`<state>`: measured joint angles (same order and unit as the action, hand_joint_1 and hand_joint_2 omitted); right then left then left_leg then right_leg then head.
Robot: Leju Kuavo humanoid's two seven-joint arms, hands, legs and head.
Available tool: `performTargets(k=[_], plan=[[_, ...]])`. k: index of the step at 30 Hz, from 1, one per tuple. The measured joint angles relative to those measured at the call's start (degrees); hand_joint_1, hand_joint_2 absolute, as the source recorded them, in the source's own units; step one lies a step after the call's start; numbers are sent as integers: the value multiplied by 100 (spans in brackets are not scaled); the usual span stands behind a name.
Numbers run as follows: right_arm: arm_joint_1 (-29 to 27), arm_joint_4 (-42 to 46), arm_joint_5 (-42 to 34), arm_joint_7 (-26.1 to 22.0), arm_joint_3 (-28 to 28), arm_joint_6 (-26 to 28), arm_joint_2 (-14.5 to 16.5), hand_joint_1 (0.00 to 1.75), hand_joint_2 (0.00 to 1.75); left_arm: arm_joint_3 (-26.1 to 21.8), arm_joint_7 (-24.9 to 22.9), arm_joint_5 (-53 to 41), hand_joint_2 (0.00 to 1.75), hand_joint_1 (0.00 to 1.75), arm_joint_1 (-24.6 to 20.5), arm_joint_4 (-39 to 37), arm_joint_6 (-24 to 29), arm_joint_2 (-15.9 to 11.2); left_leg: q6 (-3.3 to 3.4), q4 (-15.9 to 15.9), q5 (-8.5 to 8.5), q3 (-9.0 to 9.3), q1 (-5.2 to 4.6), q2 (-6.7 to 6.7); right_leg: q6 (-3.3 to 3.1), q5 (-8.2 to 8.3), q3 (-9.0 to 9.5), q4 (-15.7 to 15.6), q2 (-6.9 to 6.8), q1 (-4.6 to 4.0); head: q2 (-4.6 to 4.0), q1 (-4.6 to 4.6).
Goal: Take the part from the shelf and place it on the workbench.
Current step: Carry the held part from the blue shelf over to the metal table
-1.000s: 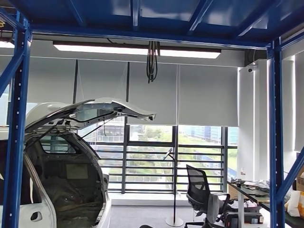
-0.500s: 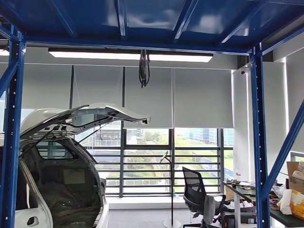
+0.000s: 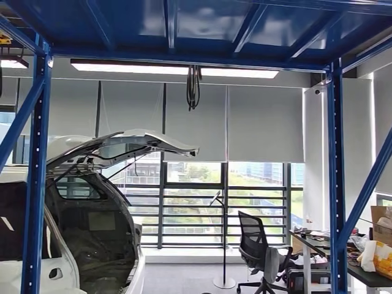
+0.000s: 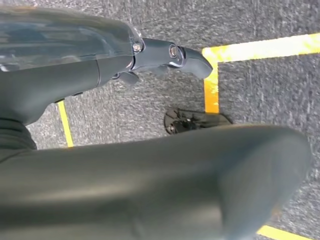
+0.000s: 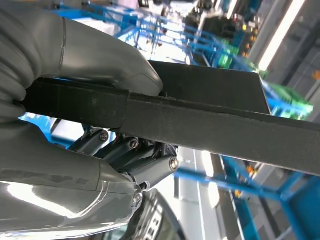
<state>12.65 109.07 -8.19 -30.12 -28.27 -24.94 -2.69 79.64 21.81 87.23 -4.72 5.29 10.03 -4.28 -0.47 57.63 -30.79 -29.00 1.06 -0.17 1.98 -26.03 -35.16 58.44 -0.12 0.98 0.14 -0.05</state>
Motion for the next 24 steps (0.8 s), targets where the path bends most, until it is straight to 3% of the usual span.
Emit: performTargets(k=[2,5,6,7,8,10,12,13,15,16,18,20,21,22,23,24], plan=[[-6,31,-5,-12,16,-14,-1,175,175,10,-2,0,175,0,-8,0,2,-1,131,-7,85,-83,-2,25,46,-243,-78,199,4,15,-1,-1],[-24,68,-20,-48,54,-32,-2,175,175,45,-4,0,175,0,-12,0,15,-8,257,-3,234,-267,-52,53,62,-1003,-348,1219,5,18,-1,-1],[-40,77,-24,-61,68,-43,-2,175,175,61,-7,0,175,0,-9,0,18,-9,272,0,284,-333,-78,59,57,-1114,-387,1509,4,14,-1,-1],[-59,85,-28,-69,82,-56,-2,175,175,74,-8,0,175,0,-8,0,19,-11,282,2,334,-398,-103,61,40,-1092,-339,1616,5,4,-1,-1],[-74,95,-35,-78,100,-71,-1,175,175,84,-10,0,175,0,-8,0,20,-12,289,3,384,-460,-129,61,8,-972,-195,1516,6,-12,-1,-1],[-83,131,-51,-93,131,-91,0,175,175,101,-10,1,175,0,-9,0,22,-8,292,4,478,-561,-167,58,-118,-683,352,782,10,-80,-1,-1],[-78,188,-70,-105,155,-105,3,175,175,121,-9,1,175,0,-7,-1,34,-1,260,5,566,-616,-182,57,-239,-612,884,-52,2,-160,-1,1],[-78,211,-77,-110,164,-110,5,175,175,130,-9,1,175,0,-6,-2,39,3,231,2,609,-634,-173,60,-267,-630,1017,-285,0,-193,-1,1],[-85,231,-87,-117,180,-119,9,175,175,146,-9,1,175,0,-4,-7,50,-4,166,-9,682,-671,-146,63,-290,-574,1029,-424,-9,-209,-1,-1],[-88,233,-91,-119,185,-122,11,175,175,154,-10,2,175,0,-3,-11,53,-8,138,19,624,-705,-136,60,-320,-506,985,-445,-22,-202,1,-1],[-94,240,-98,-125,190,-130,16,175,175,172,-11,1,175,0,2,-20,57,-15,86,331,217,-826,-116,51,-381,-356,851,-479,-53,-174,2,0],[-104,246,-101,-128,193,-133,21,175,175,186,-11,1,175,0,3,-22,60,-17,28,1016,-329,-983,-85,49,-395,-234,667,-449,-60,-172,1,2],[-111,246,-102,-128,196,-134,21,175,175,193,-11,2,175,0,2,-24,61,-20,-2,1344,-453,-1022,-65,49,-383,-176,564,-420,-63,-168,1,2],[-119,246,-106,-128,201,-138,21,175,175,203,-10,2,175,0,1,-26,62,-22,-32,1547,-440,-1003,-45,50,-367,-124,455,-382,-67,-159,0,3],[-127,246,-111,-128,208,-145,21,175,175,214,-10,2,175,0,1,-27,62,-23,-61,1568,-311,-906,-22,50,-345,-79,342,-331,-70,-145,-1,3],[-134,246,-118,-128,214,-155,21,175,175,224,-9,2,175,0,0,-29,63,-24,-92,1394,-136,-723,3,51,-318,-43,229,-269,-70,-127,-1,3]])
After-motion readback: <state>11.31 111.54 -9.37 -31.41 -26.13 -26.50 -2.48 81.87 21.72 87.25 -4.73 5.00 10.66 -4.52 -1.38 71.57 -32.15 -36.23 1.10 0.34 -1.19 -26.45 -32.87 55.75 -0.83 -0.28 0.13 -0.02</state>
